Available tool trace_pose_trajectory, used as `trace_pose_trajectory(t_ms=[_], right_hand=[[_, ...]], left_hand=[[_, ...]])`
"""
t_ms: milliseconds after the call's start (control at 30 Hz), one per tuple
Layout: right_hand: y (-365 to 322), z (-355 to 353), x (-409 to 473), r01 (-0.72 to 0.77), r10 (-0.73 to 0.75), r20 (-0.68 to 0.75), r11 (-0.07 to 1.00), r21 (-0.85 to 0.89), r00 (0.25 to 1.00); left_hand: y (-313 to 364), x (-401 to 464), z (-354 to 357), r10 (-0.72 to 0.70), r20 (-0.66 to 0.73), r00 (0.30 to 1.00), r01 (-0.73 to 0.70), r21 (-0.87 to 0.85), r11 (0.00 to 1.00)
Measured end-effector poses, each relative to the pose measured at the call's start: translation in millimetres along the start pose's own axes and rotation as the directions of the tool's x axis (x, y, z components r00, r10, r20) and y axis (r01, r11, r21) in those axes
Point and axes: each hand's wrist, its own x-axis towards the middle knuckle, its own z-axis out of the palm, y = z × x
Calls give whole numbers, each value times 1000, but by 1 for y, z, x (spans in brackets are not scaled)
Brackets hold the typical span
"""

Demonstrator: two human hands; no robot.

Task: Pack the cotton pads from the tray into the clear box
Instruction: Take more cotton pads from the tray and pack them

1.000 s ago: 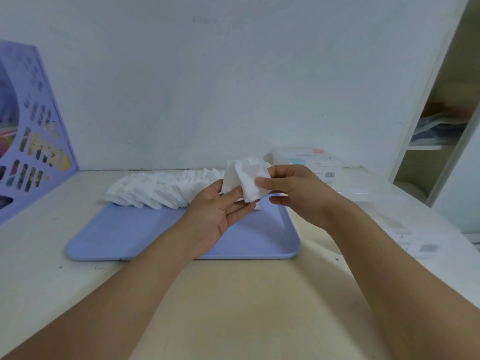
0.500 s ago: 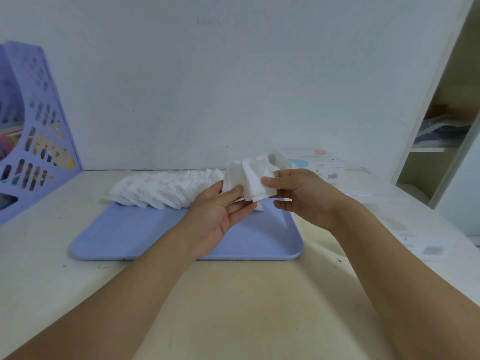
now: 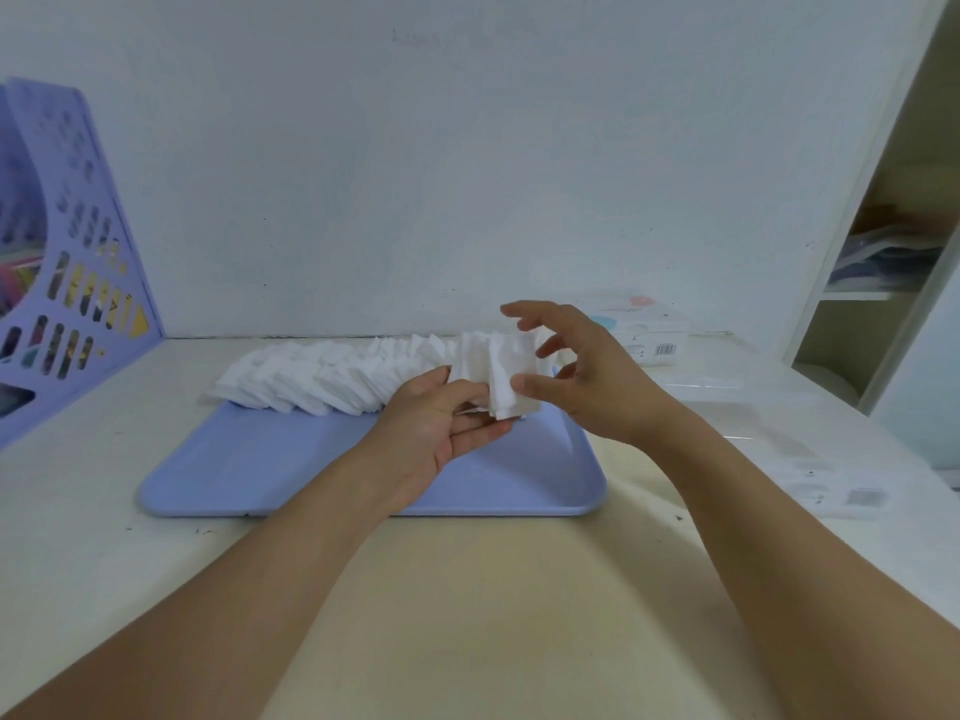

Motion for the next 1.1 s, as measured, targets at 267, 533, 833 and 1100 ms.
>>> trace_pose_trajectory(t_ms=[267, 533, 833, 1100], right_hand=[[3, 4, 3, 13, -11, -64, 999, 39, 998], [-1, -6, 1, -71, 59, 64, 974, 217, 996], [-1, -7, -1, -118, 87, 141, 965, 234, 986], [1, 3, 1, -18, 19, -33, 999, 34, 999]], left_hand=[[-3, -6, 2, 44, 46, 998, -51, 160, 986], [-4, -2, -1, 15, 38, 999, -19, 99, 995], [-2, -2, -2, 0, 77, 997, -7, 85, 996], [-3, -3, -2, -9, 87, 996, 5, 49, 999]])
